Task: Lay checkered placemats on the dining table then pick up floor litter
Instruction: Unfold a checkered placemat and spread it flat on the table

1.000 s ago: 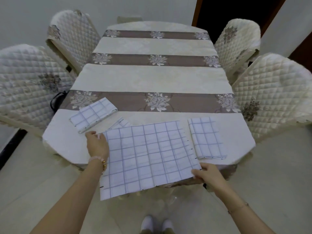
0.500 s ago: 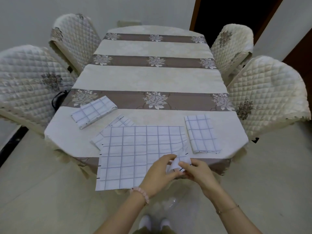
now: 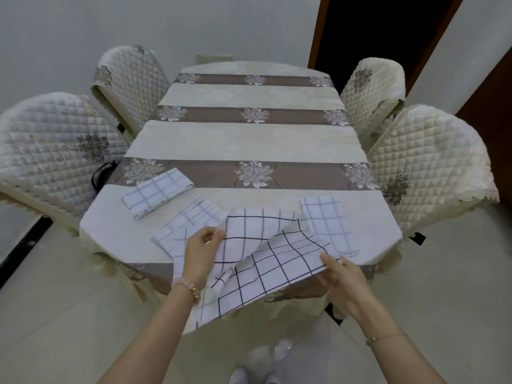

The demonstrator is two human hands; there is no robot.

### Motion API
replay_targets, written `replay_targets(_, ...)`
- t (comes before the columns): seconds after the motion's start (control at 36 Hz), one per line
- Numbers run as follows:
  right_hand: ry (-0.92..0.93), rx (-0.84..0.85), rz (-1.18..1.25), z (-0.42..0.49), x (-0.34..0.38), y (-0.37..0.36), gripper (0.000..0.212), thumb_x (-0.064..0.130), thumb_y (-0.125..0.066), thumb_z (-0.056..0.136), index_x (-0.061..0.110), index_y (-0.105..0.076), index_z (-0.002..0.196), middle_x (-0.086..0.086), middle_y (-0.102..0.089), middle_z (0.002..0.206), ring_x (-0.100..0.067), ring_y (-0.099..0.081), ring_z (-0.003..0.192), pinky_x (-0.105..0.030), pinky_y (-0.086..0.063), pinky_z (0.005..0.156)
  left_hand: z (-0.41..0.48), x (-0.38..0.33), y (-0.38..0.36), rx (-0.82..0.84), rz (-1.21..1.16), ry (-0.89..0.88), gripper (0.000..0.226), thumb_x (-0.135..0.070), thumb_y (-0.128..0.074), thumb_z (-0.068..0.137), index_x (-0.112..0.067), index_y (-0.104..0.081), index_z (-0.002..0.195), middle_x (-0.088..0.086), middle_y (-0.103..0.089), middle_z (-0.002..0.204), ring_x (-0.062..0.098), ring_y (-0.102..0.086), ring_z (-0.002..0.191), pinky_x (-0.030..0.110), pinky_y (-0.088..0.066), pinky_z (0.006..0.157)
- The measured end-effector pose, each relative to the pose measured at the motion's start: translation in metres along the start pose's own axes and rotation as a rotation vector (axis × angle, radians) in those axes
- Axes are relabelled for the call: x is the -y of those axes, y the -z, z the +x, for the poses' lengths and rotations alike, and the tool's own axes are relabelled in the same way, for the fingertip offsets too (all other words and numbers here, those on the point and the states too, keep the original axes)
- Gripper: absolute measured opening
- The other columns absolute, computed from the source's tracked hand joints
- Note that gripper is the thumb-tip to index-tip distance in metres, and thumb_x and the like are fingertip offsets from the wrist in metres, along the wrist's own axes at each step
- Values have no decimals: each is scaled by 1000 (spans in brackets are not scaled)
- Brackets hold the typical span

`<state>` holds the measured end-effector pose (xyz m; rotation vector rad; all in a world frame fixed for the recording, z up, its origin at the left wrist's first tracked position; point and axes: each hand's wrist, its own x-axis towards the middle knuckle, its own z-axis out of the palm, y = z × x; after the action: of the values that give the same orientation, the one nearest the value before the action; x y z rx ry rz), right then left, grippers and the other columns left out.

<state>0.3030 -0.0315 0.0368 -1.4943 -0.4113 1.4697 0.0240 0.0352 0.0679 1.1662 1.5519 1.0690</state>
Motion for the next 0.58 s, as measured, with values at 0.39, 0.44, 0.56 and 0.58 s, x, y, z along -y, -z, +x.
replay_targets(0.39,171,-227,-139,57,80,1,31,19,-57,93,-4,-58,114,-18,-64,115,-26,-63,91,-37,-52,82,86,9,86,-260,94,43,26,-19,-66,84,-9,-56,63,5,-50,64,17,-41,66,29,-33,60)
replay_targets(0.44,186,-276,-174,66,88,-2,48,19,-58,93,-7,-46,131,-16,-57,127,-27,-57,105,-36,-46,92,93,12,90,-250,103,52,26,-20,-66,84,-4,-58,66,7,-49,65,17,-40,67,30,-34,62)
replay_targets(0.56,200,-327,-307,83,95,-4,46,18,-60,92,-19,-51,119,-35,-51,130,-48,-45,123,-49,-38,106,102,24,94,-224,155,79,22,-20,-66,85,-9,-58,67,3,-52,68,17,-42,67,28,-35,65)
replay_targets(0.58,189,-334,-330,86,95,-4,42,18,-60,91,-18,-56,112,-35,-55,123,-49,-45,122,-48,-41,104,103,29,94,-226,159,89,22,-19,-66,85,-13,-59,64,-1,-54,66,13,-45,65,26,-37,65)
